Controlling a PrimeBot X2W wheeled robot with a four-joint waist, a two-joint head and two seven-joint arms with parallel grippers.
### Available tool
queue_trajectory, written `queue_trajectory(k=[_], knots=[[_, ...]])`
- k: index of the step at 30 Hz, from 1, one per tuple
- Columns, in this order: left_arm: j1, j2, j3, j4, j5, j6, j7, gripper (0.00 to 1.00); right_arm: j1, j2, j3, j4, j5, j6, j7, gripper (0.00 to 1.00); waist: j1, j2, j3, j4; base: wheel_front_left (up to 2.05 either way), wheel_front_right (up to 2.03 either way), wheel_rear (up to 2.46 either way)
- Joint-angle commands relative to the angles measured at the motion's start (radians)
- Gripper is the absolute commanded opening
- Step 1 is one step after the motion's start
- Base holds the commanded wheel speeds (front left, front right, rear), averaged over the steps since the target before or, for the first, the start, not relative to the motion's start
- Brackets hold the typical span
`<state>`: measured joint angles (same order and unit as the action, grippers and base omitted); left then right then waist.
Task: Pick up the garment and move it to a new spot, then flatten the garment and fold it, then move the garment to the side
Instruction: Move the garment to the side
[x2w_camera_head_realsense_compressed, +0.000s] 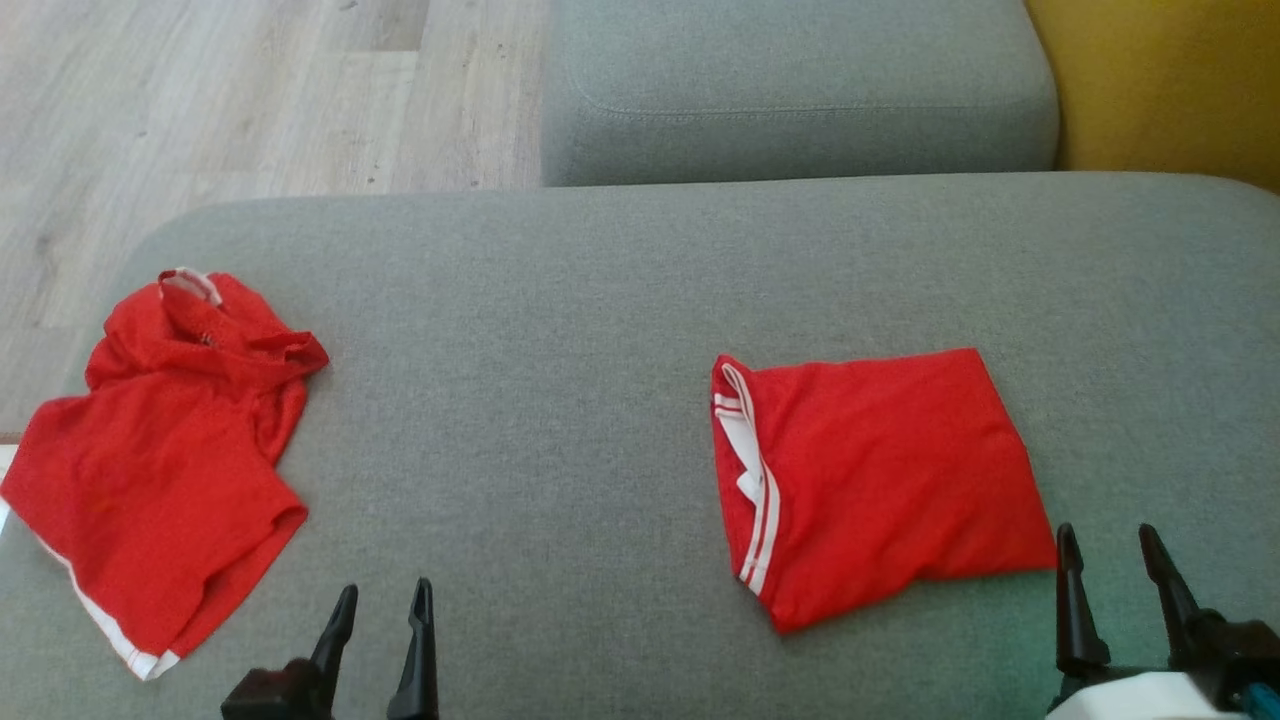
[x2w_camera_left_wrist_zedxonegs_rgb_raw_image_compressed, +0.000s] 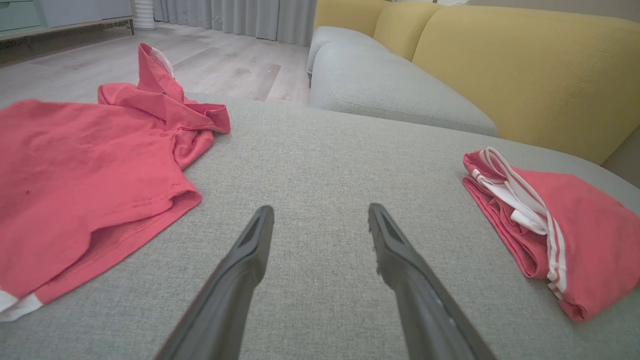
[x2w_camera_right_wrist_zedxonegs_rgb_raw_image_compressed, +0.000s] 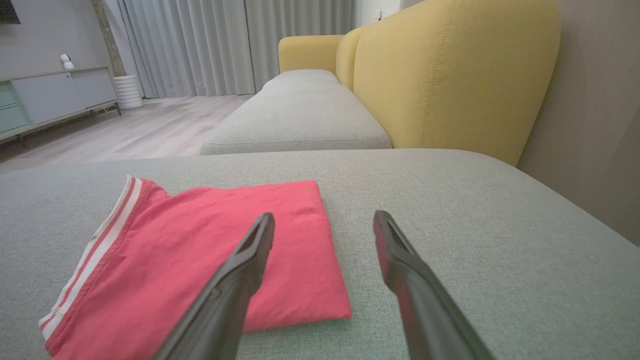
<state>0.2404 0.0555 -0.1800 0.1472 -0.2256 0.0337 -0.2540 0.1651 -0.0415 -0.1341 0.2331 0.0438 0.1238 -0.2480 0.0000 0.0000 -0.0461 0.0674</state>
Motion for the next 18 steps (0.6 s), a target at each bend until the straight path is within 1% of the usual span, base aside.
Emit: queue_trajectory(k=[1,5,7,8,10,14,15,18], knots=[[-0.051,-0.005,0.032,-0.036,-0.005,-0.004,-0.008,1.0,-0.041,-0.009,0.026,-0.04,-0.006,0.007,-0.014,1.0,0.0,0.0,0.003,-0.002,0.0,0.0,0.0],[-0.053,-0.005,0.03,-0.04,-0.008,-0.001,-0.008,1.0,-0.079,-0.009,0.03,-0.053,-0.023,0.007,-0.014,1.0,0.0,0.0,0.022,-0.013,0.0,0.0,0.0],[-0.058,-0.005,0.027,-0.039,-0.009,-0.002,-0.008,1.0,-0.109,-0.009,0.038,-0.022,-0.014,0.007,-0.011,1.0,0.0,0.0,0.035,-0.017,0.0,0.0,0.0],[-0.061,-0.005,0.025,-0.038,-0.01,-0.003,-0.008,1.0,-0.13,-0.015,0.049,-0.002,-0.012,0.007,0.007,1.0,0.0,0.0,0.042,-0.018,0.0,0.0,0.0],[-0.07,-0.005,0.019,-0.038,-0.011,-0.005,-0.008,1.0,-0.186,-0.038,0.079,0.03,0.015,0.007,0.071,1.0,0.0,0.0,0.067,-0.021,0.0,0.0,0.0],[-0.1,-0.005,-0.002,-0.038,-0.009,-0.017,-0.008,1.0,-0.323,-0.096,0.135,0.106,0.091,0.007,0.266,1.0,0.0,0.0,0.12,-0.023,0.0,0.0,0.0],[-0.1,-0.005,-0.002,-0.038,-0.009,-0.017,-0.008,1.0,-0.323,-0.096,0.135,0.106,0.091,0.007,0.266,1.0,0.0,0.0,0.12,-0.023,0.0,0.0,0.0],[-0.113,-0.005,-0.01,-0.034,-0.009,-0.021,-0.008,1.0,-0.421,-0.124,0.142,0.189,0.141,0.007,0.417,1.0,0.0,0.0,0.14,-0.017,0.0,0.0,0.0]])
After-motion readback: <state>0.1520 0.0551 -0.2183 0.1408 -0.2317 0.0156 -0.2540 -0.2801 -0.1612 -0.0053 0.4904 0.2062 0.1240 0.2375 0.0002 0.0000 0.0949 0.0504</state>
